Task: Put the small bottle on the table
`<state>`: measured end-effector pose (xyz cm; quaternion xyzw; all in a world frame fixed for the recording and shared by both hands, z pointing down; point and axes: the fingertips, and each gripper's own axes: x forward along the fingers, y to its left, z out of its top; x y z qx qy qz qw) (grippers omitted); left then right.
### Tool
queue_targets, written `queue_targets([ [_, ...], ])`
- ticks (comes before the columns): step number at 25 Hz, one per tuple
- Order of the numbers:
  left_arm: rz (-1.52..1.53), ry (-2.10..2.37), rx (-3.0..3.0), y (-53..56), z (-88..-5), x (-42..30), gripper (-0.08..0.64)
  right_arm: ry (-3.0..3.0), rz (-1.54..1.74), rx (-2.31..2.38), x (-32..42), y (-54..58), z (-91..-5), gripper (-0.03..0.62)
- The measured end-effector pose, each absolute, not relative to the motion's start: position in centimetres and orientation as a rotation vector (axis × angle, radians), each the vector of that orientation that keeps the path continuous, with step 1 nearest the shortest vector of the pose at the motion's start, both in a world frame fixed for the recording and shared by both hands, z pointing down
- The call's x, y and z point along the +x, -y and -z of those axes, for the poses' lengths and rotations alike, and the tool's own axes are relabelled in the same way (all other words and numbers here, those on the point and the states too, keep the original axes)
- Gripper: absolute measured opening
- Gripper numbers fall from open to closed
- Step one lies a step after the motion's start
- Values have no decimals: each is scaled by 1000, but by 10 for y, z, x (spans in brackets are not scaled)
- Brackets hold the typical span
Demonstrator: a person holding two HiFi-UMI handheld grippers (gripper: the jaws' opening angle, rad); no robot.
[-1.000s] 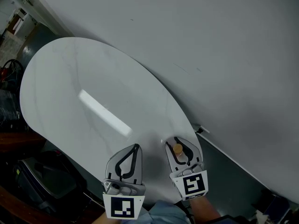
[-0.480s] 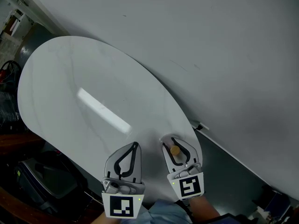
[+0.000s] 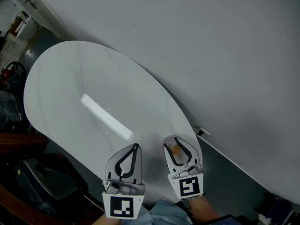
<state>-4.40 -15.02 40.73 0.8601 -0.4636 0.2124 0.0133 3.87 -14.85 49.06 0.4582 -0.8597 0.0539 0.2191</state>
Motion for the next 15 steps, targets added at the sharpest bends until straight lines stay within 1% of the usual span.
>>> queue_targets([
  [2, -625, 1483, 2669, 149, -400, -47, 0, 2396, -107, 1282, 39, 151, -478, 143],
  [5, -418, 1601, 2469, 147, -393, -59, 0, 2529, -86, 1438, 36, 161, -441, 141],
  [7, -347, 1641, 2444, 146, -383, -64, 0, 2612, -82, 1505, 32, 163, -418, 140],
  [8, -324, 1657, 2456, 146, -376, -65, 0, 2629, -76, 1503, 30, 162, -410, 128],
  [11, -277, 1701, 2486, 141, -360, -67, 0, 2663, -72, 1478, 24, 153, -390, 42],
  [13, -259, 1724, 2497, 140, -351, -68, 0, 2685, -63, 1458, 20, 151, -380, 14],
  [15, -239, 1749, 2508, 142, -344, -68, 0, 2700, -63, 1438, 16, 152, -372, 4],
])
